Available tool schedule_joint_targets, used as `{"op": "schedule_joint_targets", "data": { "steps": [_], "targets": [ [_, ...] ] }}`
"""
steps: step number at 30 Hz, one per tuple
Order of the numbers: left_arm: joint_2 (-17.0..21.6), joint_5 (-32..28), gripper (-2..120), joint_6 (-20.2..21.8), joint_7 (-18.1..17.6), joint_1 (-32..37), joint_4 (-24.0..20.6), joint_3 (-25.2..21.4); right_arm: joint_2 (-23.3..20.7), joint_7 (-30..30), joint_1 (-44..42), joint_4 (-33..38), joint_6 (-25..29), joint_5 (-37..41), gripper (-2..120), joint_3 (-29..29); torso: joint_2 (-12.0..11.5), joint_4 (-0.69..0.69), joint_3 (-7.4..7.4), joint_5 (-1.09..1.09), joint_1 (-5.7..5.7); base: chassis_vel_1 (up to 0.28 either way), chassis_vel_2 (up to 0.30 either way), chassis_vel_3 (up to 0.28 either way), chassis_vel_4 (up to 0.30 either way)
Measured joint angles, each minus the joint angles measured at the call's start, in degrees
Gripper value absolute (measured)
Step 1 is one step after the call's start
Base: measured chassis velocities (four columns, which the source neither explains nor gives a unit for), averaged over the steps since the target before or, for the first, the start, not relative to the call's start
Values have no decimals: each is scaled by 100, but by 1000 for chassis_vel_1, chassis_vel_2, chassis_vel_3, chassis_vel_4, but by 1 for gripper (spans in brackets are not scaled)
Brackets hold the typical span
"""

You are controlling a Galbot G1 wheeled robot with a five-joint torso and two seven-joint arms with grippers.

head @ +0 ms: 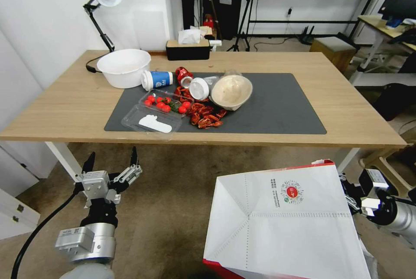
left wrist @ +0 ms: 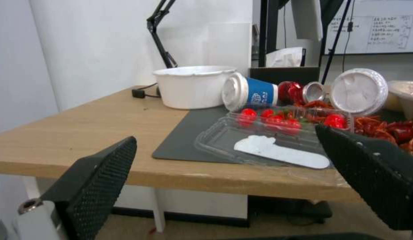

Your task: Pick up the food delivery bag from the floor and place it on the table.

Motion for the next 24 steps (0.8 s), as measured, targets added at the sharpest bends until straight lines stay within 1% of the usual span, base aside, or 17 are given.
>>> {"op": "schedule_joint_targets", "data": {
  "steps": [7,8,10,11,13,18,20,24],
  "targets": [
    [18,0,100,6,13,-2,0,4,-3,0,-10,0,2,1,0,11,210,0,123,0,88,0,0,0,0],
    [18,0,100,6,13,-2,0,4,-3,0,-10,0,2,1,0,11,210,0,123,0,88,0,0,0,0],
    [23,0,100,7,13,2,-3,3,-17,1,-8,0,2,5,0,15,294,0,171,0,125,0,0,0,0],
    [23,0,100,7,13,2,-3,3,-17,1,-8,0,2,5,0,15,294,0,171,0,125,0,0,0,0],
    [24,0,100,8,14,5,-7,2,-21,3,-5,0,3,9,0,16,377,0,217,0,161,0,0,0,0],
    [24,0,100,9,15,7,-8,3,-22,5,-2,0,5,10,0,16,480,0,272,0,210,0,0,0,0],
    [23,2,100,10,16,5,-8,2,-23,6,6,-7,6,10,0,14,576,0,327,0,251,0,0,0,0],
    [20,4,100,11,17,2,-7,3,-26,7,12,-20,7,10,0,10,646,0,367,0,280,0,0,0,0]
  ]
}}
